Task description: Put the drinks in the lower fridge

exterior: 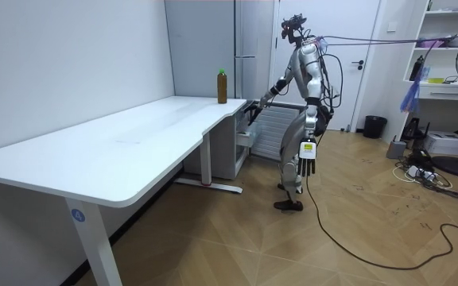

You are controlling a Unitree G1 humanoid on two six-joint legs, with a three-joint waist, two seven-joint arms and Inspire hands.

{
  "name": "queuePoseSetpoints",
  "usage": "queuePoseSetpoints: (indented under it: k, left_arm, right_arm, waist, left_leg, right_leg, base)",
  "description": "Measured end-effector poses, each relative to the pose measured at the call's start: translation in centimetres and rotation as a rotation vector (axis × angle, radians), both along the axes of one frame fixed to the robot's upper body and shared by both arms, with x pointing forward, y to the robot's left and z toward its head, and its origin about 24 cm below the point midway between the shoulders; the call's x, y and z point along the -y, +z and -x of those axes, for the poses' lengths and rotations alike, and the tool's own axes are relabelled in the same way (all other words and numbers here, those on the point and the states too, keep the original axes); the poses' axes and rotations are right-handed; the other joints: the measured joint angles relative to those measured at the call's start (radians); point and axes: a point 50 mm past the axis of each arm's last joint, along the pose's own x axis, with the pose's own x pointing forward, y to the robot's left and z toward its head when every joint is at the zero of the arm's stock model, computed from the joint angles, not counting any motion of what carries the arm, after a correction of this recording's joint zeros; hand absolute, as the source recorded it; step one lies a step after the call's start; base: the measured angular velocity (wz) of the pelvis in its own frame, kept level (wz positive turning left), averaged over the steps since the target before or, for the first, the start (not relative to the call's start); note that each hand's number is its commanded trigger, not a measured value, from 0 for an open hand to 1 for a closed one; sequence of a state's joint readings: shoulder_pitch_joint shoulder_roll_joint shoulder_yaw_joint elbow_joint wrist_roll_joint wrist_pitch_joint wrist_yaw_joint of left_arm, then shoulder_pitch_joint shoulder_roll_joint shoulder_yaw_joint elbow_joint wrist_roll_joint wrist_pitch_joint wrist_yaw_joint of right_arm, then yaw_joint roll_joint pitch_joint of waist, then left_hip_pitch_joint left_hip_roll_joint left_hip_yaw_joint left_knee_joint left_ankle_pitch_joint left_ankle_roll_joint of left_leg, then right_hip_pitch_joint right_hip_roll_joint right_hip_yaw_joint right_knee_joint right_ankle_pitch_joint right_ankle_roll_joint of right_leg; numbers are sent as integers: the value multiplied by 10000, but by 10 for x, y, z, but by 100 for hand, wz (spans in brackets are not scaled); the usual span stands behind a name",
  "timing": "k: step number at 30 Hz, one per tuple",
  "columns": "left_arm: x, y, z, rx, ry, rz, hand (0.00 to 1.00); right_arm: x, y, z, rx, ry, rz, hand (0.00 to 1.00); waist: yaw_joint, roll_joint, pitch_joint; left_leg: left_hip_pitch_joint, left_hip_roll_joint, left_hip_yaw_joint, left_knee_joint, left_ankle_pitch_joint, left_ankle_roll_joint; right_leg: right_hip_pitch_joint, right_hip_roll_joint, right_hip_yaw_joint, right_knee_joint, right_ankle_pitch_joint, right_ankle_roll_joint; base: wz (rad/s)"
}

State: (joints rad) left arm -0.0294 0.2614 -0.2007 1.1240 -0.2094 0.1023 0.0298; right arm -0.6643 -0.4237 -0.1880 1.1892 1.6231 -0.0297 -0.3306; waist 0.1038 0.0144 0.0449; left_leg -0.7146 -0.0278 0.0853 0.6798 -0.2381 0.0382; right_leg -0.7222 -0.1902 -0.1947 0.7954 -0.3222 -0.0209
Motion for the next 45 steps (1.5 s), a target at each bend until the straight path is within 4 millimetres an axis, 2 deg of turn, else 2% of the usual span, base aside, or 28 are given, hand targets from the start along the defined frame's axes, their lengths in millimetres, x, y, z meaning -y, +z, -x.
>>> queuePoseSetpoints:
  k: [5, 7, 10, 15, 18, 22, 24, 25, 27, 29, 30, 32, 37, 39, 40, 43, 45]
  left_arm:
    - [0, 0, -1, 82, 208, 117, 0]
    - [0, 1, -4, 223, 178, 105, 0]
    - [0, 3, -10, 389, 55, 103, 0]
    - [4, 2, -8, 327, -94, 530, 0]
    - [4, -1, 0, 138, -106, 763, 0]
    - [3, -3, 10, -106, -101, 874, 0]
    - [1, -3, 15, -128, -120, 859, 0]
    - [-1, -4, 22, -144, 45, 844, 0]
    - [-6, -4, 34, -169, 451, 777, 0]
    - [-9, -6, 50, -531, 394, 542, 0]
    - [-9, -6, 52, -581, 402, 537, 0]
    - [-9, -6, 57, -603, 359, 445, 0]
    - [-9, -6, 59, -514, 351, 490, 0]
    - [-9, -6, 60, -535, 331, 490, 0]
    - [-9, -6, 59, -588, 265, 438, 0]
    - [-9, -7, 58, -689, 203, 388, 0]
    - [-6, -8, 62, -794, 338, 477, 0]
  right_arm:
    - [0, -4, 3, -247, -119, -160, 0]
    - [2, -11, 10, -491, -133, -96, 0]
    - [5, -24, 22, -606, -23, 150, 0]
    - [7, -47, 45, -1032, 210, 428, 0]
    - [9, -66, 68, -1457, 607, 905, 0]
    - [9, -89, 100, -2105, 917, 1099, 0]
    - [9, -98, 116, -2467, 1338, 1298, 0]
    - [9, -105, 127, -2754, 1568, 1392, 0]
    - [5, -116, 145, -3279, 1930, 1507, 0]
    - [-5, -135, 180, -4602, 3084, 1918, 0]
    - [-7, -139, 188, -4999, 3485, 2088, 0]
    - [-18, -152, 213, -6710, 6092, 3216, 0]
    - [-36, -163, 233, -8476, 11114, 5248, 0]
    - [-42, -166, 239, -8766, 12149, 5606, 0]
    - [-46, -169, 244, -8897, 12509, 5610, 0]
    - [-54, -172, 248, -8923, 13193, 5639, 0]
    - [-55, -173, 253, -8987, 13389, 5589, 0]
  waist:
    - [-131, -14, 5]
    - [-215, -7, 1]
    - [-164, 11, -4]
    - [-119, 58, -33]
    - [-196, 100, -82]
    - [-386, -21, -262]
    - [-524, -74, -299]
    - [-545, -121, -390]
    - [-664, -197, -431]
    - [-805, -311, -480]
    - [-810, -330, -492]
    - [-826, -400, -544]
    - [-821, -464, -485]
    - [-805, -460, -449]
    - [-789, -390, -392]
    - [-743, -298, -358]
    - [-719, -254, -392]
  left_leg:
    - [295, -9, 5, -250, 4, 10]
    - [475, 12, -11, -265, 4, 14]
    - [851, 173, 11, -481, -6, 28]
    - [2066, 153, -46, -1435, 37, 18]
    - [2920, 151, -45, -1991, 81, -6]
    - [3859, 147, -10, -2627, 98, -28]
    - [4300, 153, -28, -2931, 109, -48]
    - [4554, 148, -30, -3147, 116, -59]
    - [5024, 152, -45, -3447, 129, -82]
    - [5714, 181, -80, -3822, 146, -111]
    - [5844, 183, -69, -3877, 147, -111]
    - [6139, 185, -89, -4100, 146, -111]
    - [6493, 182, -52, -4313, 160, -134]
    - [6633, 171, -47, -4313, 159, -132]
    - [6668, 174, -27, -4327, 155, -130]
    - [6703, 232, -43, -4517, 142, -122]
    - [6748, 247, 18, -4575, 145, -110]
  right_leg:
    - [314, -76, -88, -240, 32, 62]
    - [623, -87, -268, -419, 22, 85]
    - [1182, 159, -295, -918, 78, 170]
    - [2383, 251, -441, -1803, 216, 264]
    - [3264, 350, -543, -2511, 319, 333]
    - [4223, 477, -548, -3187, 403, 419]
    - [4668, 555, -562, -3551, 465, 455]
    - [4955, 606, -580, -3830, 512, 474]
    - [5498, 772, -587, -4366, 684, 493]
    - [6426, 952, -694, -5286, 902, 523]
    - [6587, 982, -698, -5445, 946, 534]
    - [6872, 1019, -672, -5693, 1014, 553]
    - [7166, 1042, -648, -5864, 1106, 594]
    - [7361, 1046, -668, -5999, 1154, 616]
    - [7416, 1050, -692, -6040, 1172, 622]
    - [7394, 1081, -654, -6061, 1285, 614]
    - [7416, 1089, -552, -6071, 1331, 637]
  base:
    - [2]
    - [15]
    - [8]
    - [0]
    - [-2]
    - [-6]
    - [-2]
    - [-9]
    - [-9]
    - [3]
    - [0]
    - [-7]
    - [-6]
    - [3]
    - [0]
    - [-4]
    - [-12]
